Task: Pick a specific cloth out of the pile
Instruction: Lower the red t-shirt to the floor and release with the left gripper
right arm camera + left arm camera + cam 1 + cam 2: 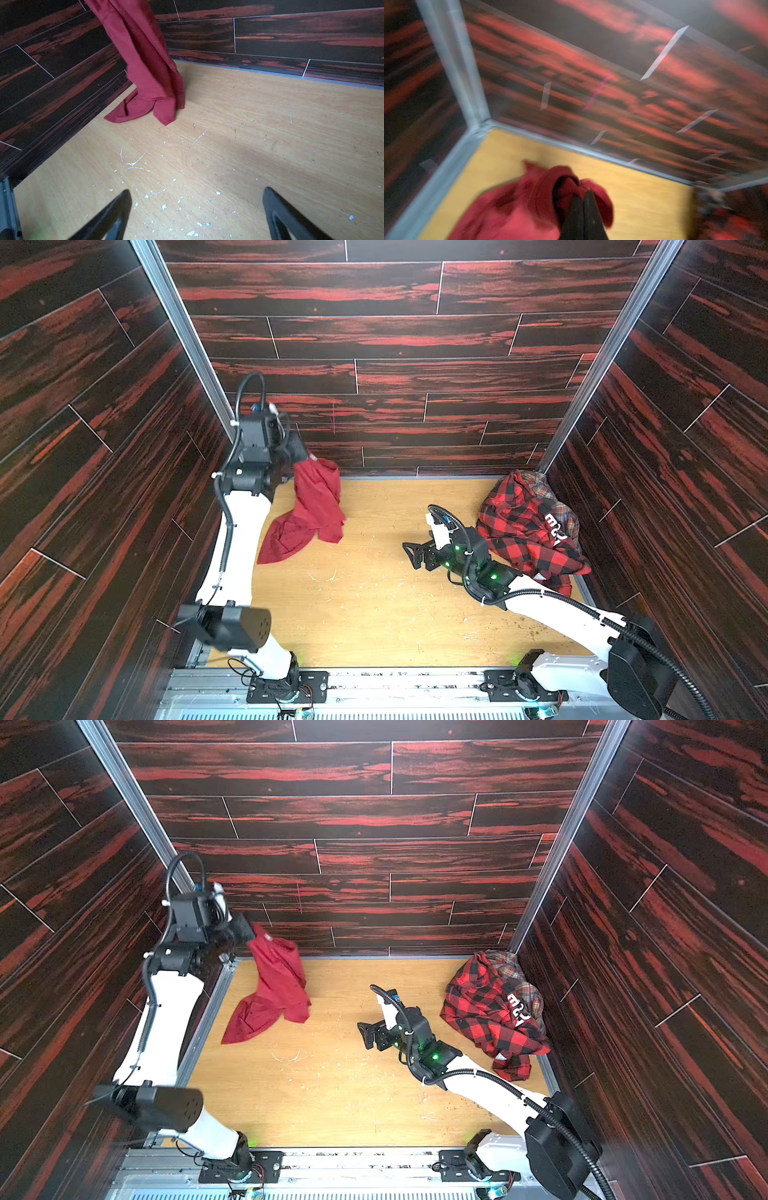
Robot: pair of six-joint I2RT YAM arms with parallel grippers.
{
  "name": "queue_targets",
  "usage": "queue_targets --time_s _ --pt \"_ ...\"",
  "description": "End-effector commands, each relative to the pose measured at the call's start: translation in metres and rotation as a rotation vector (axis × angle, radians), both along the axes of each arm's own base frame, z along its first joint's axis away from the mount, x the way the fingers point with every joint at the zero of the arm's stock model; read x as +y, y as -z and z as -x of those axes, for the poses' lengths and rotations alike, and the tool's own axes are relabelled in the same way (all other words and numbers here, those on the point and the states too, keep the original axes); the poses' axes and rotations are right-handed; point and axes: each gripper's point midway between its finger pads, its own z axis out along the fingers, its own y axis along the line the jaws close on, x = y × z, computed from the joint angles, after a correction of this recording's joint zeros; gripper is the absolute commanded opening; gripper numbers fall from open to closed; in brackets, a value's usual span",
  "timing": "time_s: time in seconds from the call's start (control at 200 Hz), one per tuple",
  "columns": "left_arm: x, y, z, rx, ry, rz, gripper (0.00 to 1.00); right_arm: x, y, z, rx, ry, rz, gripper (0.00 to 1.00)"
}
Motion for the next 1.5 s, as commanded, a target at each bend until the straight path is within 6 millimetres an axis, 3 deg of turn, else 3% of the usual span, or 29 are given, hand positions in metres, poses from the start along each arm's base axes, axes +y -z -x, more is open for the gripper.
queue_targets --time_s 0.0,0.215,0.366,0.451,0.481,0.611,0.726,0.797,0.917,0.947,1.017,1.122,1.298,1.413,1.443,1.498 --pt "0.048 0.006 0.034 0.046 -0.200 -0.136 0.00 0.003 0.008 0.000 0.019 -0.006 -0.004 0.99" --pt "0.081 0.052 0.072 0.147 -0.326 -0.210 0.00 0.006 0.014 -0.001 0.028 -0.015 0.006 0.99" --pt "0.071 0.103 0.062 0.238 -0.251 -0.175 0.00 0.008 0.018 0.000 0.039 -0.024 0.004 0.99" --pt "0.055 0.128 0.047 0.277 -0.164 -0.116 0.00 0.006 0.018 0.000 0.038 -0.017 0.009 0.99" --pt "0.045 0.127 0.034 0.241 -0.117 -0.080 0.00 0.004 0.017 0.000 0.035 -0.011 0.012 0.99" --pt "-0.009 0.142 0.000 0.214 0.087 0.056 0.00 0.000 0.019 0.001 0.033 0.000 0.024 0.99" --pt "-0.061 0.152 -0.016 0.218 0.244 0.080 0.00 -0.001 0.022 0.001 0.039 0.005 0.026 0.99" --pt "-0.077 0.166 -0.024 0.236 0.270 0.090 0.00 0.000 0.024 0.001 0.047 0.003 0.028 0.99" --pt "-0.061 0.207 -0.036 0.324 0.179 0.066 0.00 0.000 0.025 0.001 0.052 0.000 0.032 0.99" --pt "-0.055 0.229 -0.040 0.374 0.154 0.045 0.00 0.001 0.025 0.001 0.050 -0.003 0.035 0.99" --pt "-0.036 0.258 -0.043 0.453 0.083 0.001 0.00 -0.001 0.027 0.001 0.051 0.000 0.046 0.99" --pt "-0.018 0.291 -0.049 0.557 0.050 -0.004 0.00 -0.002 0.029 0.001 0.050 0.004 0.059 0.99" --pt "-0.011 0.321 -0.063 0.615 0.067 -0.031 0.00 -0.001 0.035 -0.001 0.060 0.004 0.068 0.99" --pt "-0.006 0.330 -0.070 0.648 0.064 -0.056 0.00 -0.001 0.036 0.000 0.063 0.000 0.071 0.99" --pt "-0.007 0.327 -0.071 0.644 0.074 -0.061 0.10 -0.001 0.036 0.000 0.061 0.002 0.073 0.99" --pt "-0.007 0.314 -0.069 0.609 0.083 -0.067 0.39 -0.003 0.035 0.000 0.055 0.004 0.076 0.99"
